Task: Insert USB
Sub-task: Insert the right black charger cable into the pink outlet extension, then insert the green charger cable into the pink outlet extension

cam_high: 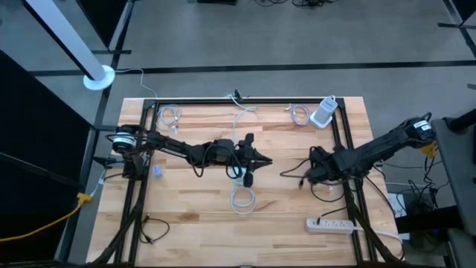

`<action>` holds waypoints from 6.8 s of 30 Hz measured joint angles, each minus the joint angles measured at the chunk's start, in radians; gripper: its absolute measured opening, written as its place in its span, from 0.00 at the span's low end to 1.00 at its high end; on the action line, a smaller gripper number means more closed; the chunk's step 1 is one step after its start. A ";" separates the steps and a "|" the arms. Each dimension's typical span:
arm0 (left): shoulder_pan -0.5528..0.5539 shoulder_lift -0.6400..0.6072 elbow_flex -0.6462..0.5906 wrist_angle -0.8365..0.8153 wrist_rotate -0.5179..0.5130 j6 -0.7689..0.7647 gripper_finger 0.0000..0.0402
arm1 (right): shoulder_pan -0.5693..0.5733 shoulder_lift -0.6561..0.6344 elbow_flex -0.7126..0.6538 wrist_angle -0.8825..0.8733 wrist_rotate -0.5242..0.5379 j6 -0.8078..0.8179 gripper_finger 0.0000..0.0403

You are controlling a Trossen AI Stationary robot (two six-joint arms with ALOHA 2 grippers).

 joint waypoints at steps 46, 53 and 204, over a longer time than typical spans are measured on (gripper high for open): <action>0.017 -0.253 -0.395 0.399 -0.022 -0.015 0.06 | 0.039 0.187 0.061 0.160 -0.478 -0.146 0.01; 0.017 -0.253 -0.395 0.398 -0.022 -0.015 0.06 | 0.131 0.187 0.077 0.202 -0.589 -0.118 0.01; -0.133 -0.411 -0.541 0.166 0.094 -0.132 0.13 | 0.073 0.420 0.369 1.207 0.027 -1.184 0.02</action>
